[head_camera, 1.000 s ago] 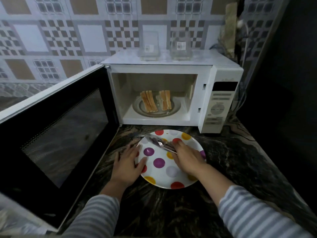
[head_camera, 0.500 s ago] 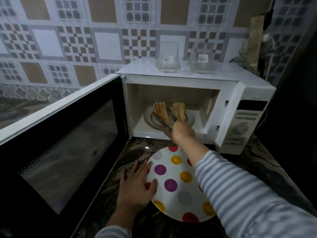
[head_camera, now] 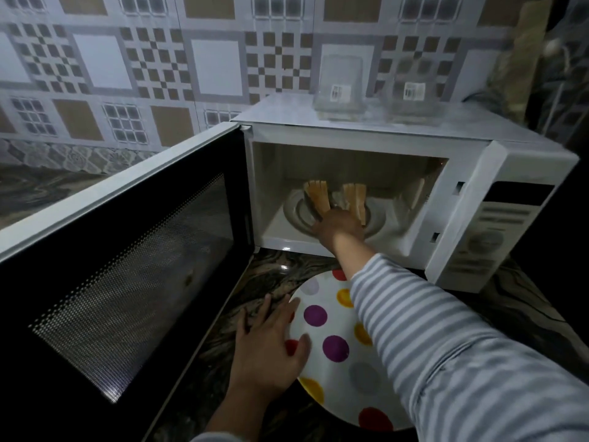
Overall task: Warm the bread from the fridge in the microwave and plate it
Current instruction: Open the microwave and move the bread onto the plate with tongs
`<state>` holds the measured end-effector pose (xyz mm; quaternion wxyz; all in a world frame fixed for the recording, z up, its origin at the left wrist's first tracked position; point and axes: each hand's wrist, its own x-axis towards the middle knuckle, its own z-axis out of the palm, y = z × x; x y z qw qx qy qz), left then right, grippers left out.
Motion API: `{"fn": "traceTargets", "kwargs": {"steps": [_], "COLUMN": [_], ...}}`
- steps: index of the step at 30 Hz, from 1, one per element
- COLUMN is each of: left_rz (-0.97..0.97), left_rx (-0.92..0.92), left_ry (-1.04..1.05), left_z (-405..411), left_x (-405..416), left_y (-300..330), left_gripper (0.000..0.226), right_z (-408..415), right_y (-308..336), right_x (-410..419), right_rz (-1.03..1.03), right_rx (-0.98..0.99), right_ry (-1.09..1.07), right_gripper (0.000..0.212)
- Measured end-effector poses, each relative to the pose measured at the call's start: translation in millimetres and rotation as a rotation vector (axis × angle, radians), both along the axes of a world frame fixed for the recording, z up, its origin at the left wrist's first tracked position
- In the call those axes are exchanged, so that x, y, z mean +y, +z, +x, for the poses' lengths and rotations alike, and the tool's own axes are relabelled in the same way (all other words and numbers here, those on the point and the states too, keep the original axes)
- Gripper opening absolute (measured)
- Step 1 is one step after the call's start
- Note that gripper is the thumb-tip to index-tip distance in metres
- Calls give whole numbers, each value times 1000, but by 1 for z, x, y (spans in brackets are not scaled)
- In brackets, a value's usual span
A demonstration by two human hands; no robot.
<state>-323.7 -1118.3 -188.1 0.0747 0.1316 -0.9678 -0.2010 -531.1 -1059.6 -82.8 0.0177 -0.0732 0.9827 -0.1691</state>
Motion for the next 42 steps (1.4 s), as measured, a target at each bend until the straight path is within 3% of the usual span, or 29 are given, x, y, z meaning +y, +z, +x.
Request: {"fn": "traceTargets", "kwargs": {"steps": [10, 14, 26, 34, 39, 42], "left_rz": [16, 17, -91, -116, -106, -111], "left_rx": [-10, -13, -94, -90, -89, -93], "left_ry": [-13, -11, 0, 10, 9, 3], "left_z": [0, 1, 0, 0, 2, 2], "left_x": [-1, 0, 3, 4, 4, 3], "left_y": [0, 0, -1, -2, 0, -1], "left_gripper": [71, 71, 62, 61, 61, 61], "right_z": [48, 94, 197, 210, 211, 213], "right_y": [-6, -13, -52, -62, -53, -42], "right_x": [58, 101, 156, 159, 173, 181], "right_rz": [-130, -185, -117, -100, -129, -155], "right_rx": [4, 31, -19, -32, -64, -66], "right_ry": [45, 100, 137, 133, 122, 119], "right_gripper": [22, 38, 50, 54, 75, 77]}}
